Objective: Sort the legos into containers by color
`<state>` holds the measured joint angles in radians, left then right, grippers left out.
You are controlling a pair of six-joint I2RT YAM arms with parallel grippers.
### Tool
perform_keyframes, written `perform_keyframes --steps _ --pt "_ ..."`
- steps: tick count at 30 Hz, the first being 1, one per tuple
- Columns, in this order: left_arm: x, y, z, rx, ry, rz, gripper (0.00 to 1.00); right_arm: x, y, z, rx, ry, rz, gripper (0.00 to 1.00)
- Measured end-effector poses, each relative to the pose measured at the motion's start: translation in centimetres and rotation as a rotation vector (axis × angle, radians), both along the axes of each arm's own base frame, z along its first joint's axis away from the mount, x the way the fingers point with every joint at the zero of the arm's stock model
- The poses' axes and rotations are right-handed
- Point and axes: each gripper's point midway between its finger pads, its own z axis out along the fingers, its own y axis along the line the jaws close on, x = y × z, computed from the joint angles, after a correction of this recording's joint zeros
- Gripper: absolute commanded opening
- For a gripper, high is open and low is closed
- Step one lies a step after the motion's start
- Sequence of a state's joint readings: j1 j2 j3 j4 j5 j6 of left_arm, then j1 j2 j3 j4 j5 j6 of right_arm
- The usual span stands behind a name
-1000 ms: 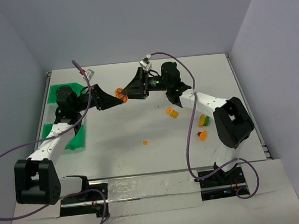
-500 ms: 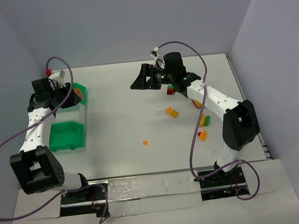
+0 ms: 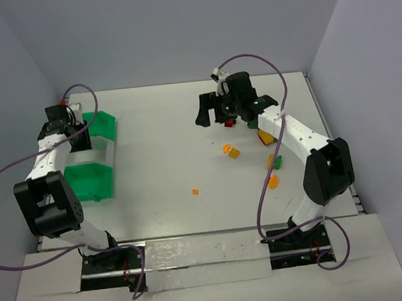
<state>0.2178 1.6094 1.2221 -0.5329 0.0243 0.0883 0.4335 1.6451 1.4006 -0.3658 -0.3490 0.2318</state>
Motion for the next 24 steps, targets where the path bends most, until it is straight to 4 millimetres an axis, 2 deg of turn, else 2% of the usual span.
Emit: perform_keyframes --steps 4,6,13,14,15,16,19,24 --pt "-0.3 0.6 -0.5 0.021 0.025 0.02 0.15 0.8 -2.3 -0.9 -0.063 0.003 -0.05 1.0" --pt "-0.5 0.9 -0.8 0.025 0.034 0.029 0.31 1.0 -3.2 -1.2 -0.084 0.007 -0.072 1.0" --pt "-0.8 1.5 -1.1 0.03 0.049 0.046 0.57 1.5 -5.0 -1.8 -0.136 0.012 -0.116 1.0" --pt "-0.8 1.5 -1.1 0.03 0.05 0.046 0.68 1.5 -5.1 -1.9 -0.141 0.011 -0.117 1.0" --pt "-0.8 1.5 -1.1 0.03 0.051 0.046 0.71 1.5 -5.2 -1.9 -0.146 0.011 -0.119 1.0" --pt "-0.8 1.5 -1.1 0.03 0.051 0.044 0.83 1.5 -5.3 -2.0 -0.15 0.011 -0.119 1.0" --pt "-0.9 1.4 -1.0 0.03 0.054 0.04 0.89 1.7 -5.7 -2.1 -0.173 0.008 -0.121 1.0" --pt "-1.1 1.0 -0.2 0.014 0.039 0.026 0.91 2.6 -6.2 -2.4 -0.231 -0.011 -0.102 1.0"
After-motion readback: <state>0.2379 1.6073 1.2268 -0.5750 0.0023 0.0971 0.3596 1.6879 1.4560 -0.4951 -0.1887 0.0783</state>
